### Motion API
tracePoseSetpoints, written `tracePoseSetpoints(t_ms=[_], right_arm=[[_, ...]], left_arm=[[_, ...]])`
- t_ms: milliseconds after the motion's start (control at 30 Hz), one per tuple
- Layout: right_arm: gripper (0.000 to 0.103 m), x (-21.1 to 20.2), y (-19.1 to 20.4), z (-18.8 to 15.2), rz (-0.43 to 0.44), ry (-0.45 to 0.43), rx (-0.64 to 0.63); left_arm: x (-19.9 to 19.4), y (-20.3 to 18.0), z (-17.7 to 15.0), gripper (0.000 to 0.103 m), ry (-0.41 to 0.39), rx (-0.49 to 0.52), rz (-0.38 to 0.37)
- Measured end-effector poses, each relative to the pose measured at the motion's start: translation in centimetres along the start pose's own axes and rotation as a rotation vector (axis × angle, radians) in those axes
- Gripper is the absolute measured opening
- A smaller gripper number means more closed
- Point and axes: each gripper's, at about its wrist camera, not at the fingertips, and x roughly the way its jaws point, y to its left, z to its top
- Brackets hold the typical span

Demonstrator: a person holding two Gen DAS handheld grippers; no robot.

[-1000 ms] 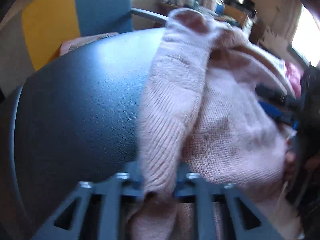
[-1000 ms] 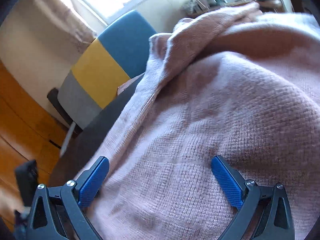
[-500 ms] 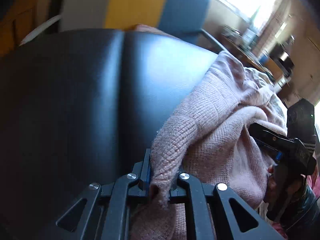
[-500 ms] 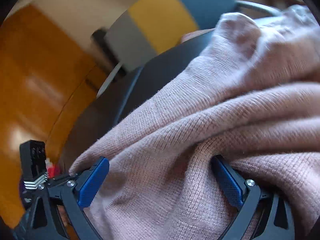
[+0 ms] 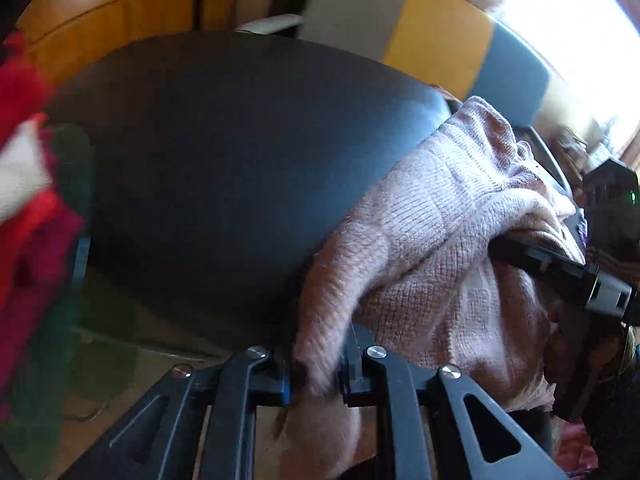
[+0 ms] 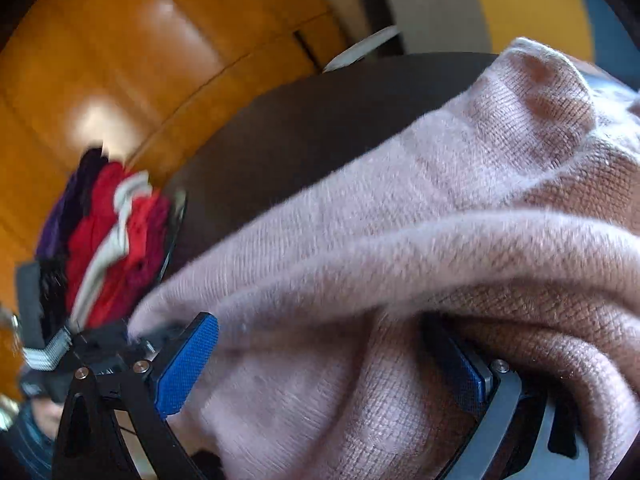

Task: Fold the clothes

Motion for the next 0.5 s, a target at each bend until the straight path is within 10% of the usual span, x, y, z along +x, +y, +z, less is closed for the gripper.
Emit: tracePoseSetpoints(t_ms=[167, 300, 500], right_arm=[[0.103, -2.8, -1.4, 0.0, 0.136, 0.008, 0.141], [0.103, -9.9, -5.1, 0.8, 0.222, -0.204, 0.309], [0.103, -18.3, -14.1, 1.3, -0.036, -0.541, 0.525]], left_arm=[[-2.8, 0.2, 0.4, 0.02, -0.098, 0.002, 0.01], [-3.1, -3.3, 1.3, 0.025, -0.136, 0.086, -0.086], [0.5, -12.2, 0.8, 0.027, -0.05, 0.343, -0.293]])
